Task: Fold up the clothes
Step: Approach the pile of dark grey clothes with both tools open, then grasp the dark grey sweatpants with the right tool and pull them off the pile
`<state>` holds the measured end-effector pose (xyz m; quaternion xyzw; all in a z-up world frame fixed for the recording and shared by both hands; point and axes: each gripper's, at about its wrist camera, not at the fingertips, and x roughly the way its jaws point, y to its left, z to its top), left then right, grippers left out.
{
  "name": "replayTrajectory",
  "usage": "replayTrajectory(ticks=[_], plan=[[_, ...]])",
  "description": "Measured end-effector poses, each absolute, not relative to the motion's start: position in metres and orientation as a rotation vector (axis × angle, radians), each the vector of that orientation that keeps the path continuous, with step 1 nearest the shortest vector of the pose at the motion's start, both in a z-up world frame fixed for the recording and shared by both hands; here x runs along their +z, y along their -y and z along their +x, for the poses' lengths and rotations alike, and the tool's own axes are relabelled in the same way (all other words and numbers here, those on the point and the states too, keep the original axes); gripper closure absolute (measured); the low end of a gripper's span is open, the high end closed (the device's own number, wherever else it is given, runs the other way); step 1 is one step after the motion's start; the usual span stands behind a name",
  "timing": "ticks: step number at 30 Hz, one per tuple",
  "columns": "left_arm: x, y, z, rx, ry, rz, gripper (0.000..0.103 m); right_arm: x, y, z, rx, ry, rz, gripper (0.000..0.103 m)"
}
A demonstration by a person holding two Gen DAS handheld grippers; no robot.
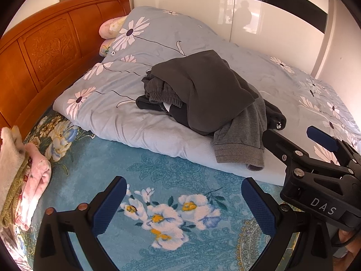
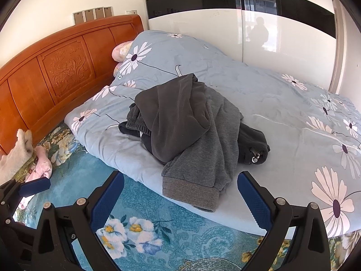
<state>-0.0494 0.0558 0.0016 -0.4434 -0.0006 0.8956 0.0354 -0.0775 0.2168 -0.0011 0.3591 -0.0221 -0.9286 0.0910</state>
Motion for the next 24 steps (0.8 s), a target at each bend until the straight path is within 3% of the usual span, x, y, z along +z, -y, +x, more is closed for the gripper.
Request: replayTrajectory(ticks=[5, 12, 16, 19, 21, 24], plan=[[-0.002, -0.053, -0.047, 2.75, 0.017, -1.384, 0.0, -0.005, -0.214, -0.079, -2.745, 0.073, 1.075, 0.002], [-0.015, 0.002, 0.007, 2.746, 0.331, -1.348, 0.0, -0.026, -0.225, -0.1, -2.741, 0.174, 1.134, 0.002], [-0.021, 0.044, 0.044, 2.725, 0.527, -1.357, 0.0, -0.027, -0.219, -0.138, -2.723, 0.118, 1.116, 0.002], [-0.021, 0.07, 0.074, 2.757, 0.534, -1.39, 0.0, -0.03, -0.216, -0.176, -2.698, 0.088, 1.163, 0.003], [-0.023, 0.087, 0.089, 2.783, 0.501, -1.481, 0.0, -0.036, -0.223, -0.201, -2.7, 0.169, 1.252, 0.009], [-0.025, 0.114, 0.11, 2.836, 0.529, -1.564, 0.0, -0.052, -0.245, -0.231, -2.653, 0.474, 1.395, 0.027]])
